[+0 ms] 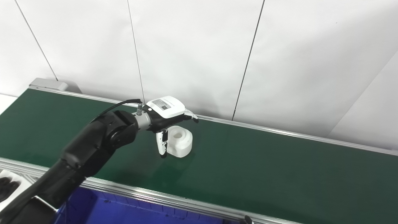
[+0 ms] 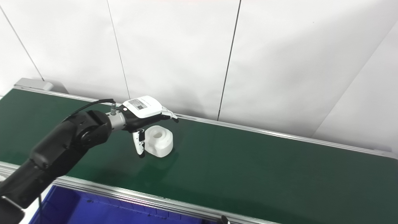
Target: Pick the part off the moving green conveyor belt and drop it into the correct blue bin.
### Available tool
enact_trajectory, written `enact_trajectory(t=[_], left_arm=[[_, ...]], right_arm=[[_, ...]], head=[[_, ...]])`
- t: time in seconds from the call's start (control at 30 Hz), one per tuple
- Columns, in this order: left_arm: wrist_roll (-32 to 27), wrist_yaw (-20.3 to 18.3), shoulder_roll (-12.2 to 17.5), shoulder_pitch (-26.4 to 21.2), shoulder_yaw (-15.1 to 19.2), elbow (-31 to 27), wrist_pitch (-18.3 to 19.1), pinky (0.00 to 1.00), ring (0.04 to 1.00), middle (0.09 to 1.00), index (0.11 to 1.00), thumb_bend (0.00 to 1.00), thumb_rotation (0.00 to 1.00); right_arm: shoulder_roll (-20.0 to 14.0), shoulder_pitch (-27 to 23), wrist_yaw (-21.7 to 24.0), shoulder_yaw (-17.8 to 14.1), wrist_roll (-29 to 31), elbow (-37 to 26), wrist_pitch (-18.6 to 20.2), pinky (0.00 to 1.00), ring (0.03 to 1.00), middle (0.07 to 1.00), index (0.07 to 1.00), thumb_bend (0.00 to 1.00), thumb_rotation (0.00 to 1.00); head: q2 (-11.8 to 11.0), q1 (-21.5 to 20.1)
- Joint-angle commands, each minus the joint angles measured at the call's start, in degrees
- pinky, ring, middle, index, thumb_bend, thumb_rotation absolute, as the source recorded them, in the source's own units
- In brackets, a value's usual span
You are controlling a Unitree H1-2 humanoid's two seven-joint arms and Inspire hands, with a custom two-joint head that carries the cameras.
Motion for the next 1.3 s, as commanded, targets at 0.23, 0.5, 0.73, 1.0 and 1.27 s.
enact_trajectory(t=[0.23,0.5,0.73,1.0,1.27], left_arm=[[-0.6,2.7,-6.4,-0.1,1.1,1.0,9.2,0.76,0.867,0.902,0.928,1.0,0.16],[0.0,5.7,-9.9,0.9,-0.4,3.3,11.8,0.72,0.845,0.908,0.928,1.0,0.17],[5.1,8.7,-10.6,0.6,-4.1,5.1,12.8,0.69,0.806,0.865,0.831,0.95,0.08],[10.4,17.5,-10.5,-1.0,-7.3,8.1,10.1,0.37,0.446,0.582,0.515,0.53,0.0],[10.6,16.2,-11.0,-2.0,-7.6,6.5,11.0,0.3,0.402,0.513,0.498,0.5,0.0]], right_arm=[[1.1,0.5,0.8,0.2,-0.6,-2.5,-2.6,0.86,0.899,0.939,0.981,0.93,1.0],[1.5,0.8,0.9,0.3,-0.4,-3.0,-2.6,0.85,0.895,0.933,0.978,0.93,1.0],[1.8,1.3,1.3,0.1,-0.5,-3.7,-2.6,0.84,0.886,0.929,0.973,0.94,1.0],[1.8,1.9,2.0,-0.2,-0.4,-4.3,-2.6,0.83,0.886,0.932,0.979,0.94,1.0],[1.9,2.1,2.1,-0.4,-0.9,-4.4,-2.6,0.82,0.88,0.924,0.976,0.94,1.0]], head=[[0.4,-0.7],[0.8,-1.3],[1.2,-1.6],[1.6,-1.7],[1.8,-1.7]])
